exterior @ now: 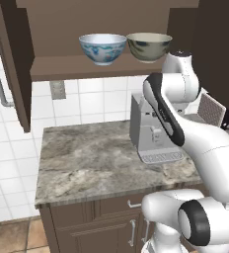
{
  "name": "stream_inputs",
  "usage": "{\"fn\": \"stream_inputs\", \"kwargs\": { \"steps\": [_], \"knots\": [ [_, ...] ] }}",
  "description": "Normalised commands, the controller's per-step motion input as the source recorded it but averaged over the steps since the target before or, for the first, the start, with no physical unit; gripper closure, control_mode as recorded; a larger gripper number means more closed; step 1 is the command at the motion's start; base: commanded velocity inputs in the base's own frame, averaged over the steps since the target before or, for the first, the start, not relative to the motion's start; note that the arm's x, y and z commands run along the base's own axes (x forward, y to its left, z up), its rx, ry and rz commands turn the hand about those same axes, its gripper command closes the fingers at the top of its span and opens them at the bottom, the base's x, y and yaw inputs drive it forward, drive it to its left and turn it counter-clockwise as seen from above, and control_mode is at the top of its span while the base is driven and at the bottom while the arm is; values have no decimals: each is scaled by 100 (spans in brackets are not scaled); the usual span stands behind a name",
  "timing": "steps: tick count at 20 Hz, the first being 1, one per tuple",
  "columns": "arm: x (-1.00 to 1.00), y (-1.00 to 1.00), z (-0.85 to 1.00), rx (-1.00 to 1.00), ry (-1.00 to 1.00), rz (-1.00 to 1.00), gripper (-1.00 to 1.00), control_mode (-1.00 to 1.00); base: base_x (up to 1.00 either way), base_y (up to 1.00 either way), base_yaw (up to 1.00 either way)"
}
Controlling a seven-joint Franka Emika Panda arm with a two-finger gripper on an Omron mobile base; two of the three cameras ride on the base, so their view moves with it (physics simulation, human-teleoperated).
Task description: Pick up the bowls from the cabinet and place each bowl in front of a stool on the dining counter.
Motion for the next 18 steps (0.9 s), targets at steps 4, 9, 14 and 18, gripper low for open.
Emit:
{"fn": "stream_inputs", "kwargs": {
  "steps": [4,9,14,18],
  "knots": [
    [1,0,2,0,3,0,-100,-100,0,0,0],
    [-21,0,55,0,-1,-6,-100,-100,0,0,0],
    [-31,0,85,2,-5,-17,-100,-100,0,0,0],
    [-59,0,65,9,-18,-28,-100,-100,0,0,0]
  ]
}}
